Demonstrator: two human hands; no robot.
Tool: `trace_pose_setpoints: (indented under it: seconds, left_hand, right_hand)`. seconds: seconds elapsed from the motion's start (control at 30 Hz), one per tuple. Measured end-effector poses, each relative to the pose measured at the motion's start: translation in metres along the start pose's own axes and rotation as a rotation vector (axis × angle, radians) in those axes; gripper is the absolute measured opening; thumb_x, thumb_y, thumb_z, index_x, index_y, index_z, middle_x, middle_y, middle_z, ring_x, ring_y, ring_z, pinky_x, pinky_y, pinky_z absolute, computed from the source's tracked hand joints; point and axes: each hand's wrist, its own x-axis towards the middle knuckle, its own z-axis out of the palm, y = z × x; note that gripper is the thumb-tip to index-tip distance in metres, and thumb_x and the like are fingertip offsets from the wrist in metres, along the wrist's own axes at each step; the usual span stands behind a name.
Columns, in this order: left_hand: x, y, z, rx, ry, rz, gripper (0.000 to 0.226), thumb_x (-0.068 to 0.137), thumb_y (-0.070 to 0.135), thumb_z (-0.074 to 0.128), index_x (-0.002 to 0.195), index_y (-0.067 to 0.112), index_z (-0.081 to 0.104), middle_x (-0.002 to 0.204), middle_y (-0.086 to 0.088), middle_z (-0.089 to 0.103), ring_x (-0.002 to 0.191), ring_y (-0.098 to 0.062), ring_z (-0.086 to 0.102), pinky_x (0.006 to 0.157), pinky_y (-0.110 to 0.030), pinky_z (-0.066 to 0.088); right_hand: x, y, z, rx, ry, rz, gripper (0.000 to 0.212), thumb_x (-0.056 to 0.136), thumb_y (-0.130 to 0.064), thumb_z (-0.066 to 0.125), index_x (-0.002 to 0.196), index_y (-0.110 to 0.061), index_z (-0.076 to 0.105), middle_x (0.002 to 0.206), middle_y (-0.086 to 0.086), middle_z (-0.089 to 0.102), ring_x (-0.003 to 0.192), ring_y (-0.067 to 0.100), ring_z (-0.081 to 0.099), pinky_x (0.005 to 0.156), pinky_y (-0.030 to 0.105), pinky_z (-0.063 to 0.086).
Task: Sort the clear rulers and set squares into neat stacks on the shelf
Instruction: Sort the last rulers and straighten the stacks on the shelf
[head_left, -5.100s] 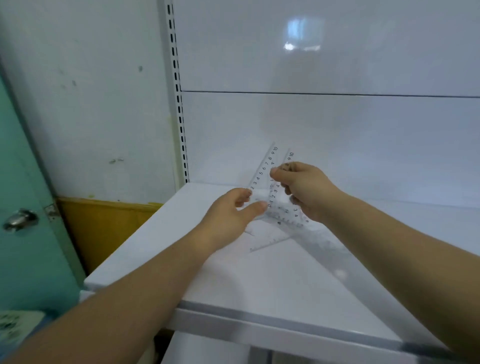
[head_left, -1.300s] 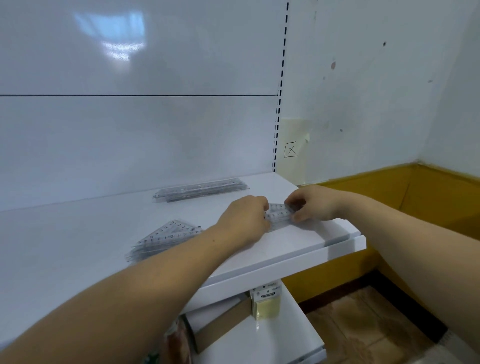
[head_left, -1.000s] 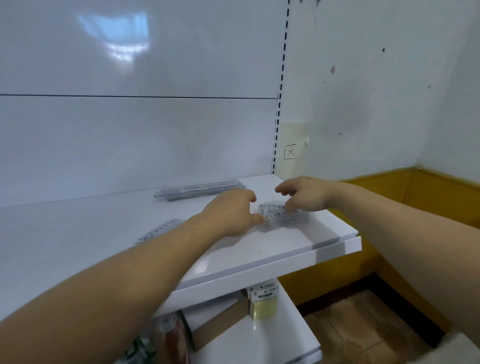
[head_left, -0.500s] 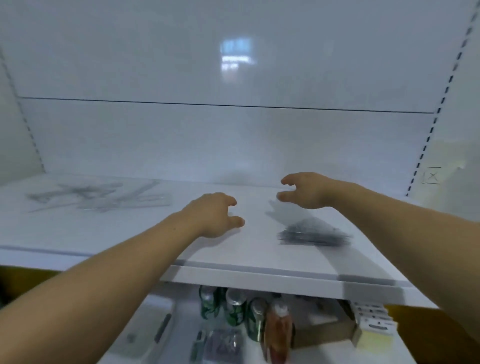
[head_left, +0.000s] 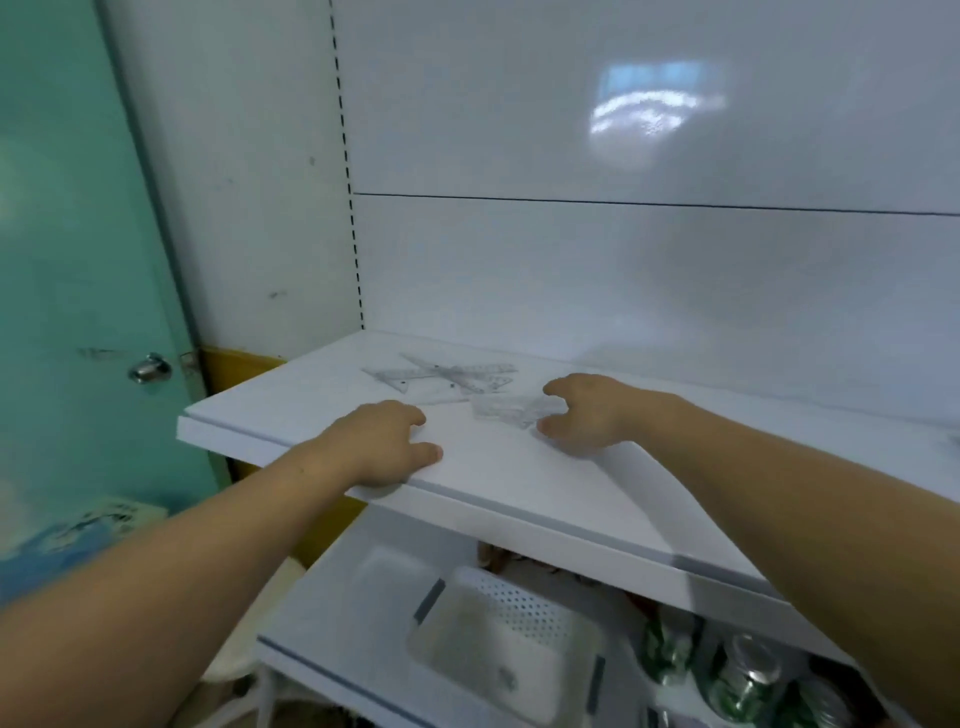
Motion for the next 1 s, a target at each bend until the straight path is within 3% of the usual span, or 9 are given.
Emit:
trace_pose_setpoints:
  seconds: [0.2,0.33,0.43,0.5,0.63,0.77,0.87,1.0]
  left_hand:
    - [0.034,-0.018,0.001,-0.093,0.035,0.039,0.059,0.089,0.053,0.051,0.141,0.027,0.04,0.149,0.002,0.036,0.132,-0.021,0.039,0.106,-0.034,0.033]
    - [0.062,-0.008,0.004,-0.142,0.036,0.167,0.06,0.091,0.045,0.053,0.145,0.025,0.034,0.153,0.004,0.03,0.137,-0.019,0.032,0.111,-0.032,0.027]
    - [0.089,-0.001,0.005,-0.131,0.006,0.243,0.066,0.091,0.042,0.055,0.148,0.023,0.027,0.155,0.002,0.026,0.142,-0.016,0.025,0.113,-0.029,0.02]
    - [0.106,0.001,0.004,-0.152,-0.009,0.252,0.072,0.087,0.045,0.06,0.148,0.022,0.028,0.153,0.002,0.03,0.14,-0.016,0.028,0.114,-0.03,0.023]
    - [0.126,0.001,0.002,-0.163,0.007,0.261,0.086,0.075,0.058,0.066,0.146,0.024,0.032,0.136,0.004,0.042,0.128,-0.016,0.039,0.105,-0.034,0.035]
    - [0.138,-0.003,0.001,-0.154,-0.028,0.287,0.086,0.077,0.051,0.067,0.148,0.024,0.026,0.127,0.005,0.041,0.116,-0.014,0.041,0.099,-0.031,0.037]
    - [0.144,-0.018,-0.004,-0.164,-0.086,0.31,0.067,0.086,0.037,0.059,0.145,0.026,0.031,0.117,0.007,0.041,0.096,-0.01,0.044,0.088,-0.025,0.037]
    - [0.152,-0.034,-0.006,-0.07,-0.067,0.353,0.044,0.091,0.031,0.049,0.134,0.028,0.046,0.121,0.003,0.041,0.106,-0.013,0.041,0.095,-0.029,0.036]
  right_hand:
    - [0.048,-0.008,0.003,0.004,-0.03,0.038,0.066,0.091,-0.051,0.05,0.144,-0.015,0.036,0.15,0.008,0.034,0.136,0.025,0.034,0.109,0.032,0.03]
    - [0.076,-0.012,0.004,0.135,0.015,-0.021,0.051,0.082,-0.042,0.067,0.126,-0.02,0.055,0.12,0.004,0.056,0.103,0.019,0.054,0.084,0.025,0.041]
    - [0.096,-0.016,0.004,0.214,0.024,-0.081,0.038,0.078,-0.032,0.072,0.111,-0.02,0.057,0.095,-0.003,0.056,0.086,0.016,0.053,0.069,0.024,0.041]
    - [0.108,-0.016,0.003,0.28,0.006,-0.101,0.033,0.076,-0.028,0.075,0.102,-0.021,0.055,0.084,-0.006,0.054,0.077,0.014,0.052,0.062,0.022,0.039]
    - [0.119,-0.015,0.002,0.356,-0.016,-0.124,0.033,0.073,-0.028,0.077,0.096,-0.024,0.053,0.081,-0.007,0.053,0.071,0.011,0.049,0.061,0.023,0.039]
    - [0.119,-0.012,-0.005,0.3,0.0,-0.109,0.023,0.077,-0.027,0.072,0.085,-0.026,0.05,0.083,-0.004,0.057,0.073,0.016,0.054,0.062,0.024,0.042]
    - [0.114,-0.004,-0.011,0.233,0.046,-0.026,0.014,0.083,-0.024,0.065,0.093,-0.023,0.055,0.088,-0.005,0.056,0.079,0.018,0.056,0.067,0.025,0.045]
    - [0.105,0.0,-0.011,0.197,0.105,0.081,0.005,0.09,-0.024,0.054,0.093,-0.026,0.056,0.085,-0.011,0.054,0.074,0.016,0.061,0.067,0.024,0.047]
